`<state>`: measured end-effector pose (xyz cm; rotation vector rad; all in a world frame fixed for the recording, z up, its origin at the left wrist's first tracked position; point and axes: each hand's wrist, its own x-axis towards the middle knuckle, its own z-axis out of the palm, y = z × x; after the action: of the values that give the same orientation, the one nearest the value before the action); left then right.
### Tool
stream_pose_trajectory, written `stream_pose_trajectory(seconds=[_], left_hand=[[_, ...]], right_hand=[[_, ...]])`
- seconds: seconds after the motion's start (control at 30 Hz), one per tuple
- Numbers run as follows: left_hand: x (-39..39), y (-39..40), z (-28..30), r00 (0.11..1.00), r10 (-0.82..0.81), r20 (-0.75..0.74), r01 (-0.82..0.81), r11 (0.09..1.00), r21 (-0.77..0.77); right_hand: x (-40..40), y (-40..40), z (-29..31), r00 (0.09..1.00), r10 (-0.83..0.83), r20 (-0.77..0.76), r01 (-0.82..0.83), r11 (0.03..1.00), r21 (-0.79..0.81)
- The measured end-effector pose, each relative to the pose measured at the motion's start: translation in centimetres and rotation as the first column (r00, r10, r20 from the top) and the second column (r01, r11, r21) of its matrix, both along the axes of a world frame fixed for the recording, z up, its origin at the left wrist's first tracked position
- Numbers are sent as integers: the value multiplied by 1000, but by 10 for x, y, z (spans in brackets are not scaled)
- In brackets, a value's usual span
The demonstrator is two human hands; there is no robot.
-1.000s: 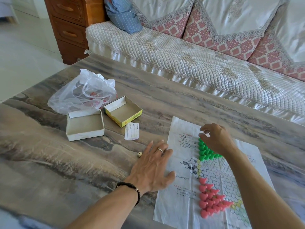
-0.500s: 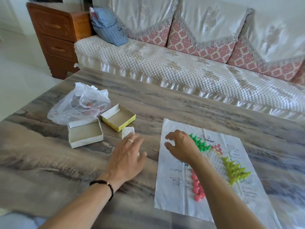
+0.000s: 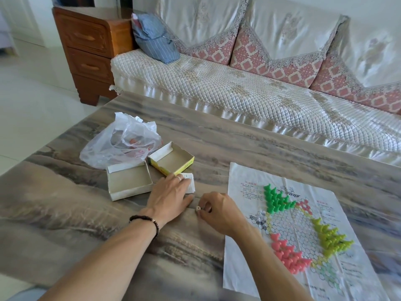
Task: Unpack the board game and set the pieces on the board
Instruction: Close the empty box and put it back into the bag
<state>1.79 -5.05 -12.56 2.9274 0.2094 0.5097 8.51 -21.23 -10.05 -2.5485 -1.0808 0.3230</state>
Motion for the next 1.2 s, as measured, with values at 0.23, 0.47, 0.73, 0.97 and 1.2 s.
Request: stream_pose_trajectory(seconds=[0.23,0.47,0.73,0.97,1.2], left_hand=[[2,-7,2,993,-85,86,74,990,124],[-47,22,34,929,-43,367,34,999,29],[-114,98,29,915,98,392,-154,981,115],[-106,103,-7,965,147,217,-129,987,-93],[-103,99,-10,987,90,136,-64,980,-189]], right_hand=[[1,0,-5,999,-45,-6,46,998,47],[-2,26,13,971,-181,-157,211,956,202],[-34,123,21,993,-25,-117,63,941,332],[-16,141,18,995,-74,61,57,970,234],[-2,103,10,989,-26,146,41,994,-104]])
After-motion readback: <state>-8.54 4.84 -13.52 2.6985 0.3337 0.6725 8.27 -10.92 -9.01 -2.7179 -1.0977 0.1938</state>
